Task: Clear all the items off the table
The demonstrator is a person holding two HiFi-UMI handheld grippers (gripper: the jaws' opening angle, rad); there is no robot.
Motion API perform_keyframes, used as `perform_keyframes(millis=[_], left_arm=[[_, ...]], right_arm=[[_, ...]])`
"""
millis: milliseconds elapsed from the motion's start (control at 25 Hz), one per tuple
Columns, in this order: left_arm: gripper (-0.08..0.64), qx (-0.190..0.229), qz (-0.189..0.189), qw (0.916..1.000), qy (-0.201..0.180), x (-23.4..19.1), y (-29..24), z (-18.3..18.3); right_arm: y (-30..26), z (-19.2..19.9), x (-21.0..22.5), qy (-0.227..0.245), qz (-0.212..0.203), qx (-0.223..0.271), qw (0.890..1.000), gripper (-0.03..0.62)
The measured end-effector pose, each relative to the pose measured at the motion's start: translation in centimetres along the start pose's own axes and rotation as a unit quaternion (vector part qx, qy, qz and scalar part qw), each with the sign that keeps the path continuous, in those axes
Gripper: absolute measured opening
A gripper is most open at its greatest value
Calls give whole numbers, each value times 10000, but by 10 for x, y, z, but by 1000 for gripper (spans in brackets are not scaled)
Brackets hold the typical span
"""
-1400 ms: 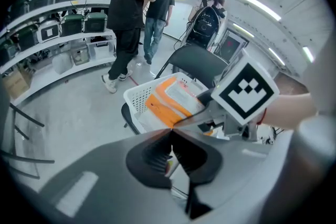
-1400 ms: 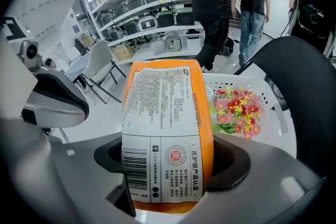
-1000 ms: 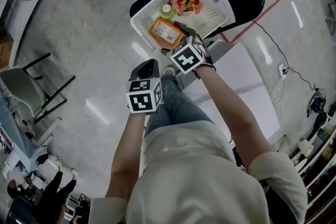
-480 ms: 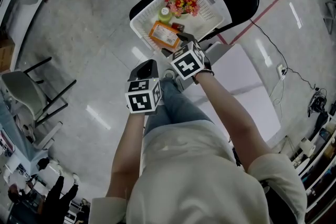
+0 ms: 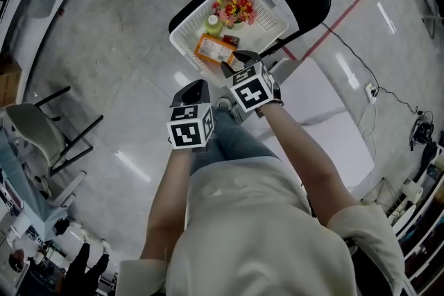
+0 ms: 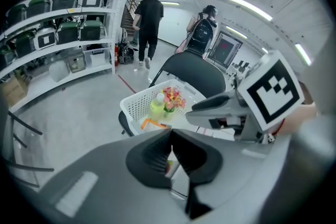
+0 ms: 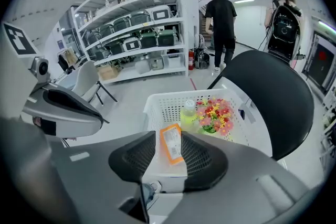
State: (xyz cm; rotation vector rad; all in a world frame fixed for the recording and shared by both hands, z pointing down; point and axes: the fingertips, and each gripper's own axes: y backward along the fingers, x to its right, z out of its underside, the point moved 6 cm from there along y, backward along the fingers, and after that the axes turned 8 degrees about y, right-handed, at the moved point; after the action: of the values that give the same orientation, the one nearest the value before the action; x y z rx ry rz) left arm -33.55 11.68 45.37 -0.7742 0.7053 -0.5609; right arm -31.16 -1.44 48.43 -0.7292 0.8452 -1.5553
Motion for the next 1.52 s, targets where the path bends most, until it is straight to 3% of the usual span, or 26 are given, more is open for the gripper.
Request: perform_keyframes(millis=[560,1160,1520], left_arm=[[8,75,215,9991,-344,22,14,-6],[8,84,564,9941,-926,47,26,-6],[8,-99,1039,9827,-1532,72,38,12]], right_arm=[[51,9,12,-569,687,343,9954,0],[91,28,-6,-707,945,555,9915,-2],[135,60,-28,-1144,1369,709,9814,-2]])
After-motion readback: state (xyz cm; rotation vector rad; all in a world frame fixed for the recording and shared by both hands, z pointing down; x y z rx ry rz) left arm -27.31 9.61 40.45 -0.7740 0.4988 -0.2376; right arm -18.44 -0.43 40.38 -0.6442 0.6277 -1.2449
